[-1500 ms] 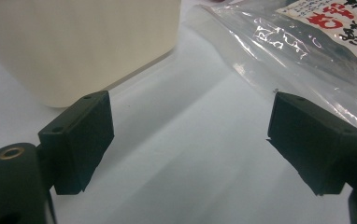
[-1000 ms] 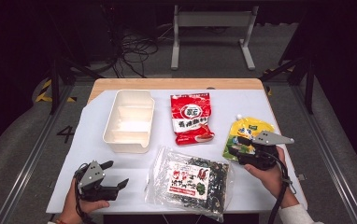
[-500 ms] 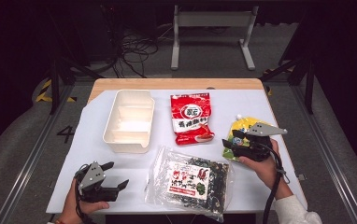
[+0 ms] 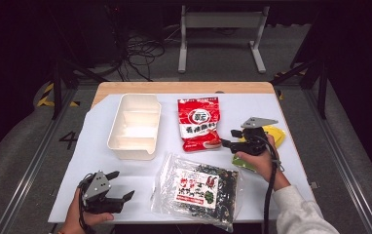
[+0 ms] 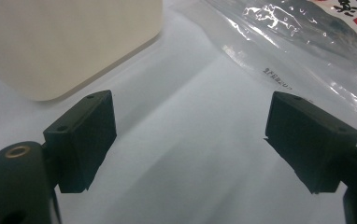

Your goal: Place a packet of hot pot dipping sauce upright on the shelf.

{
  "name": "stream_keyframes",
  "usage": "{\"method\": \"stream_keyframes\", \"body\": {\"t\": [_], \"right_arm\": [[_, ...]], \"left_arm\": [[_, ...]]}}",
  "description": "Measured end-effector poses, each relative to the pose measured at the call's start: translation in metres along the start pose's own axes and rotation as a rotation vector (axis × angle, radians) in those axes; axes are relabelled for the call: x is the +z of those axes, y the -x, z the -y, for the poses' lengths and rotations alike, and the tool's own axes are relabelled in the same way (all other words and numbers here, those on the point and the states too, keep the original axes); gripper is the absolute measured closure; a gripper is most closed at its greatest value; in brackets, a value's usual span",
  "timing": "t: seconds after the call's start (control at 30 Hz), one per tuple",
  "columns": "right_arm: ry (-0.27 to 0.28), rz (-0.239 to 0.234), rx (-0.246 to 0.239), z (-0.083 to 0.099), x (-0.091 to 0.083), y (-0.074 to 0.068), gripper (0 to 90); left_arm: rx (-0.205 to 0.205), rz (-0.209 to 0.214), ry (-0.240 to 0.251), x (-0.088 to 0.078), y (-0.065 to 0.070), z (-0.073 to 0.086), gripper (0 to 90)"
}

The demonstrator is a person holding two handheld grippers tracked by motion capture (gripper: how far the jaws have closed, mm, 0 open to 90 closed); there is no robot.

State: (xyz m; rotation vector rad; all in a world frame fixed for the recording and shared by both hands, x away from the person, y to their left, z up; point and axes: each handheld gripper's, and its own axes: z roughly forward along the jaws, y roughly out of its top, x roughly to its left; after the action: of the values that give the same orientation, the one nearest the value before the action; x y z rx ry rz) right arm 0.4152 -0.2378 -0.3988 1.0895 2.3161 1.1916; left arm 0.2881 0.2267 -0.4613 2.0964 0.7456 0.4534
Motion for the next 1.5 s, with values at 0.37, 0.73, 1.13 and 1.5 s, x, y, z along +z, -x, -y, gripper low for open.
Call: {"method": "stream_keyframes", "body": {"t": [0.37, 0.73, 1.13, 1.5], "right_arm": [[-0.131, 0.011, 0.007, -0.012, 0.052, 0.004, 35.4], [-0.180, 0.010, 0.132, -0.018, 0.083, 0.022, 33.4], [-0.167, -0.114, 0.201, -0.016, 0.088, 0.025, 65.8], [-0.147, -0.091, 0.140, -0.016, 0.084, 0.018, 77.5]], "left_arm": [[0.004, 0.010, -0.010, 0.002, 0.002, -0.001, 17.0], [0.021, 0.017, -0.020, 0.003, 0.004, -0.001, 16.3], [0.033, 0.028, -0.032, 0.006, 0.005, -0.003, 16.1], [0.017, 0.030, -0.018, 0.005, 0.003, -0.005, 16.2]]}}
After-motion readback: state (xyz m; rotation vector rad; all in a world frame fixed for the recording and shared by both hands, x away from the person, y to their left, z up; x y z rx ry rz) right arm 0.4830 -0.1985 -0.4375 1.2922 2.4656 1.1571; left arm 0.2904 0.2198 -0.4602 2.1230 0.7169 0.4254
